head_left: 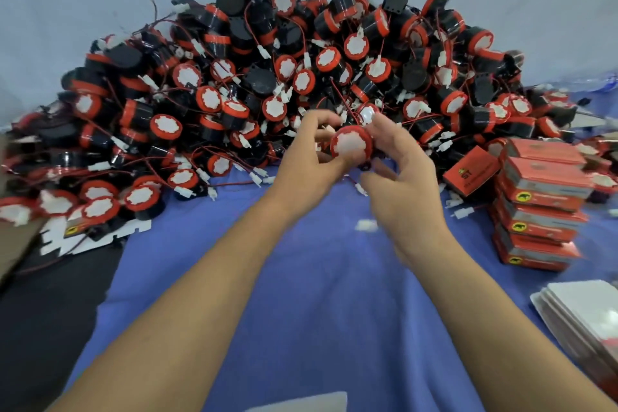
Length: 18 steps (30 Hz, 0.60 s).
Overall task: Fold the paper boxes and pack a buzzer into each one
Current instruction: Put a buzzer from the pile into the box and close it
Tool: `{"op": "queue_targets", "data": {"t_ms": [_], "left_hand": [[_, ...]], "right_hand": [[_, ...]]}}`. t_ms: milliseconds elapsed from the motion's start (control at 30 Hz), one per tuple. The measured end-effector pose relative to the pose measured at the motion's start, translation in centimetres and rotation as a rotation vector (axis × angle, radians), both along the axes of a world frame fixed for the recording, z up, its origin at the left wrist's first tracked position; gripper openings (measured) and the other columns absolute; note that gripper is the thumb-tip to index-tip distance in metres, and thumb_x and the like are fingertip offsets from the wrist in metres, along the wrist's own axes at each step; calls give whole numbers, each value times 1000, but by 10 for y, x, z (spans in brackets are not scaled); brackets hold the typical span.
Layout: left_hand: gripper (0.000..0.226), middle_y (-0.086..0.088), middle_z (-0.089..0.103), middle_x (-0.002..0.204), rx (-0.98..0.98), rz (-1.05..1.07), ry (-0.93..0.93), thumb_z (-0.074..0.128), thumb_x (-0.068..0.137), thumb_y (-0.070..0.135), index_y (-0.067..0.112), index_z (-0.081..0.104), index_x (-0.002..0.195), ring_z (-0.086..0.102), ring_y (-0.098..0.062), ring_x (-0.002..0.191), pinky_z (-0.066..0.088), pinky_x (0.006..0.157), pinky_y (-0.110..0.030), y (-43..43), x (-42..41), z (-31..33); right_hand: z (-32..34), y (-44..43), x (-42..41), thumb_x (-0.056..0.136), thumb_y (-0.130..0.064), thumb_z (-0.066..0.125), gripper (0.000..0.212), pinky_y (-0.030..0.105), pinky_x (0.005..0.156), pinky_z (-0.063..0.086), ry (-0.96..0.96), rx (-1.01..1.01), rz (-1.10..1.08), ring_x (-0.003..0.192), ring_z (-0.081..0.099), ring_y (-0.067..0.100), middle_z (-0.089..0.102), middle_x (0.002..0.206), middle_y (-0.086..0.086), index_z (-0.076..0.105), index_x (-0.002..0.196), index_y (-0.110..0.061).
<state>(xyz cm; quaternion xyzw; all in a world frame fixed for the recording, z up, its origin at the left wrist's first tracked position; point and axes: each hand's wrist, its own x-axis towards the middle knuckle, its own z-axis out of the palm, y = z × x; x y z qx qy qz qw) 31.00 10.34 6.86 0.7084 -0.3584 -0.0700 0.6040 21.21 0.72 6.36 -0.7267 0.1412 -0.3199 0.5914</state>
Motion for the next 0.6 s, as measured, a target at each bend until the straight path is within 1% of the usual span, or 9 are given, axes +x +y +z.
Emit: {"op": "queue_targets", "data": {"t_ms": [67,133,167,233,300,367,467,533,600], "left_hand": [[37,2,63,112,-62,-23,7,72,97,18,32,55,127,68,-23,88,60,70,-28,18,-16,18],[35,0,65,114,-117,-14,70,70,98,17,23,60,131,68,-13,90,61,74,-26,36,-33,31],[36,-2,65,118,-139,1,123,71,98,19,22,61,132,69,-12,92,60,76,-24,47,-42,35],[45,-2,66,124,-154,24,194,79,91,29,30,60,132,70,-9,101,57,81,-19,71,-60,40],[61,5,68,125,-154,28,201,89,78,32,36,60,131,69,-3,108,55,85,-15,96,-80,42],[62,5,69,122,-188,84,173,92,75,24,37,62,128,72,-5,100,55,80,-15,117,-103,41],[49,12,71,111,-226,257,48,91,72,31,38,66,115,71,-8,86,54,66,-17,142,-142,33],[47,17,67,113,-175,329,-28,87,66,49,48,65,108,69,-3,94,53,69,-14,158,-165,26],[50,21,55,117,-43,381,-113,81,61,62,51,64,107,62,-1,96,48,65,-13,175,-178,17]], "right_hand": [[20,15,-14,86,26,46,78,7,98,44,-45,-51,90,127,50,-15,55,145,-9,48,149,-20],[33,30,-34,90,20,51,67,10,99,45,-105,-98,70,124,54,-11,58,142,-7,52,145,-20],[37,37,-46,92,13,56,58,13,96,48,-126,-132,-7,118,59,-6,62,133,-6,57,139,-21],[42,50,-69,95,-4,65,33,23,76,52,-123,-140,-167,86,64,5,67,102,-4,67,121,-25],[48,61,-91,96,-22,70,11,26,62,50,-17,50,-135,67,62,10,66,87,-3,70,107,-26],[52,71,-108,95,-32,72,14,19,58,52,93,392,18,67,69,8,74,89,-2,73,102,-20],[53,87,-125,95,-23,72,18,19,58,56,44,859,94,73,76,13,77,87,4,72,103,-7],[52,98,-136,96,-17,70,15,18,58,56,15,990,132,68,74,14,74,81,5,71,100,-3],[49,103,-146,98,-12,66,11,17,57,55,10,981,143,62,69,11,69,71,4,69,96,-2]]}}
